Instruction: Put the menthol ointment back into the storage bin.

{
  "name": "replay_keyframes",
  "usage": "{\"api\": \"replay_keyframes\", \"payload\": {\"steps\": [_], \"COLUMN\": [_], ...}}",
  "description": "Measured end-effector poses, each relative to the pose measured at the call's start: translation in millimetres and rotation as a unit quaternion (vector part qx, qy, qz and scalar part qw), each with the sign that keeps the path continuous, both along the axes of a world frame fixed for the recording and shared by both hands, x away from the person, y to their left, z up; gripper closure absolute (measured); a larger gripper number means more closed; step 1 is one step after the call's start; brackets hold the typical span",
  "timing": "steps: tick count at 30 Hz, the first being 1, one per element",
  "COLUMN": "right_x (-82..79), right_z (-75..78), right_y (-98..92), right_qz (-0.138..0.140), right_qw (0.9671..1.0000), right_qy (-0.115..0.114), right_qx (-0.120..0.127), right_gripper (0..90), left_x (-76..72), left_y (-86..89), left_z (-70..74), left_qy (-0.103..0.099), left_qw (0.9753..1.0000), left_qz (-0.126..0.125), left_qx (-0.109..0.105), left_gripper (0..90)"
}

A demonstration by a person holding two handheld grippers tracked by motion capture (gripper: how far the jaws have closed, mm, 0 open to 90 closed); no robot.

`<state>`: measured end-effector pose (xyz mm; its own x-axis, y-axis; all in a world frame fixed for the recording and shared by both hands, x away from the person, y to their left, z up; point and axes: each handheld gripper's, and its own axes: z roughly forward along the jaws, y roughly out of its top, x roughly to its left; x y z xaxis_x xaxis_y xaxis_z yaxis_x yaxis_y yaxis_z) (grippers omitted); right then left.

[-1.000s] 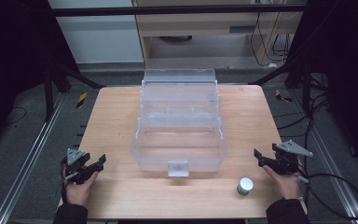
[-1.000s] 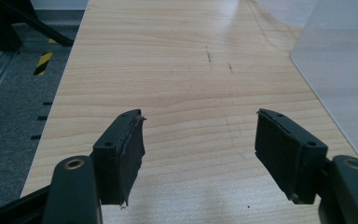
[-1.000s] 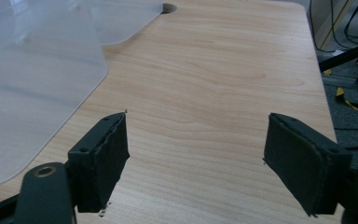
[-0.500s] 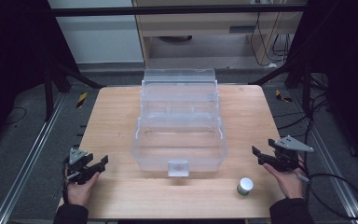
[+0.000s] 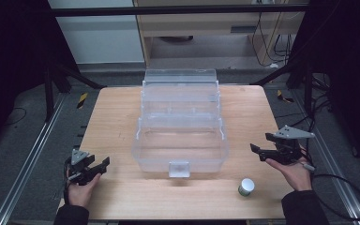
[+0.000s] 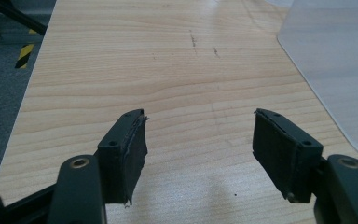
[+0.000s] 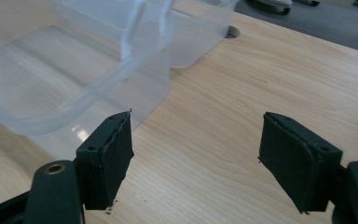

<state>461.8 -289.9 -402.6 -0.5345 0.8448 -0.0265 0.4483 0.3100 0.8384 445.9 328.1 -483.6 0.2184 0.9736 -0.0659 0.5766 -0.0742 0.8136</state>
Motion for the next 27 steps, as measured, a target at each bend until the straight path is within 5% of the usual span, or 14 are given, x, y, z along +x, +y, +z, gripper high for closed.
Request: {"api": "replay_keyframes", "payload": {"steps": [11,27], "right_x": [2.1,3.4], "right_z": [21.0,35.8], "right_y": [12.2,29.5], "right_qz": [0.063,0.14], "right_qw": [0.9974,0.9849], "right_qy": [0.019,0.06], "right_qx": [-0.03,-0.082], "right_gripper": [25.6,24.7], "left_x": [0.0,0.4], "left_y": [-2.0,-2.2], "left_z": [-0.4,-0.8], "left_qy": [0.003,0.009], "left_qw": [0.9999,0.9998], "left_qz": [-0.008,-0.009], "left_qx": [0.006,0.012], "left_gripper": [34.5,34.9]}}
